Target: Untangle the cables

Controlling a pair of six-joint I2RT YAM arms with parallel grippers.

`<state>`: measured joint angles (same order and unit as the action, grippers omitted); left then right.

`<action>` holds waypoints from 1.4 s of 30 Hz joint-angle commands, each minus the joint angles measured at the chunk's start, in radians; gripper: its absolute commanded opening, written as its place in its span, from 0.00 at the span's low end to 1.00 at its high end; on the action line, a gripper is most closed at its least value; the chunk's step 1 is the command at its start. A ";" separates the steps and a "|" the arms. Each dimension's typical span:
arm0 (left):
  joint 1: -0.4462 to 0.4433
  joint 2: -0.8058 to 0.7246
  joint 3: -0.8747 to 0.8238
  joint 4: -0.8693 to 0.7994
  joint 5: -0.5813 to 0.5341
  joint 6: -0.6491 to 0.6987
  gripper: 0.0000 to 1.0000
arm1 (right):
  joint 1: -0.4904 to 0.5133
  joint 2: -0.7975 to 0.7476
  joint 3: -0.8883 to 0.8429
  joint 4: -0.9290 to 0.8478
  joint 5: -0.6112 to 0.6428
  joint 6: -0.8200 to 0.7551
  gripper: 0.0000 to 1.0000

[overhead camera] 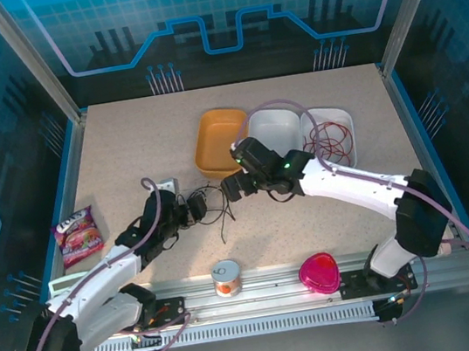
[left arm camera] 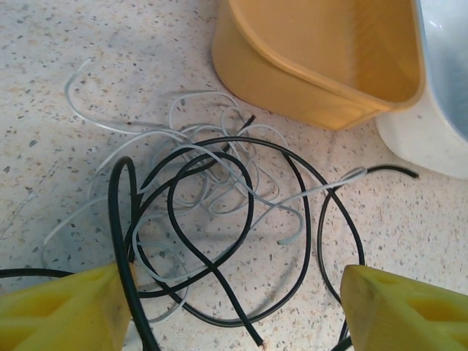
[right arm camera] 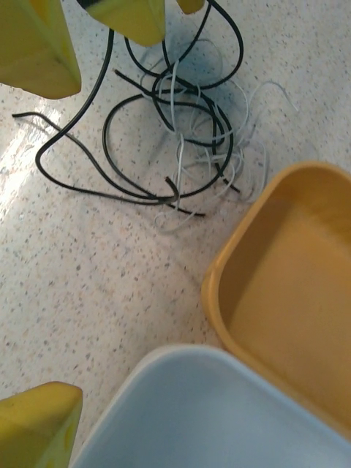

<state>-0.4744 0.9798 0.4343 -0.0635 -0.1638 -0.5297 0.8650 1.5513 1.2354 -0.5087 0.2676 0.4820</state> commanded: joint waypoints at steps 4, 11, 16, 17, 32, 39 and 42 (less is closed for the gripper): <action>0.034 -0.056 -0.032 -0.011 -0.017 -0.048 0.80 | 0.036 0.075 0.071 -0.030 -0.044 0.020 0.92; 0.058 -0.104 -0.038 -0.078 -0.057 -0.070 0.93 | 0.045 0.154 0.096 -0.035 -0.092 0.032 0.74; 0.080 -0.124 -0.026 -0.166 -0.130 -0.090 0.99 | 0.047 0.193 0.125 -0.045 -0.123 0.041 0.65; 0.086 -0.126 -0.022 -0.185 -0.144 -0.096 0.99 | 0.048 0.199 0.131 -0.044 -0.126 0.042 0.64; 0.152 -0.116 -0.019 -0.226 -0.146 -0.125 0.99 | 0.060 0.287 0.172 -0.066 -0.165 0.084 0.64; 0.155 -0.097 -0.032 -0.201 -0.127 -0.136 0.99 | 0.084 0.318 0.161 -0.075 -0.168 0.111 0.67; 0.155 -0.091 -0.038 -0.188 -0.119 -0.139 0.99 | 0.092 0.334 0.157 -0.081 -0.174 0.123 0.67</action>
<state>-0.3298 0.8810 0.4084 -0.2638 -0.2981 -0.6544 0.9428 1.8587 1.3842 -0.5610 0.1131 0.5747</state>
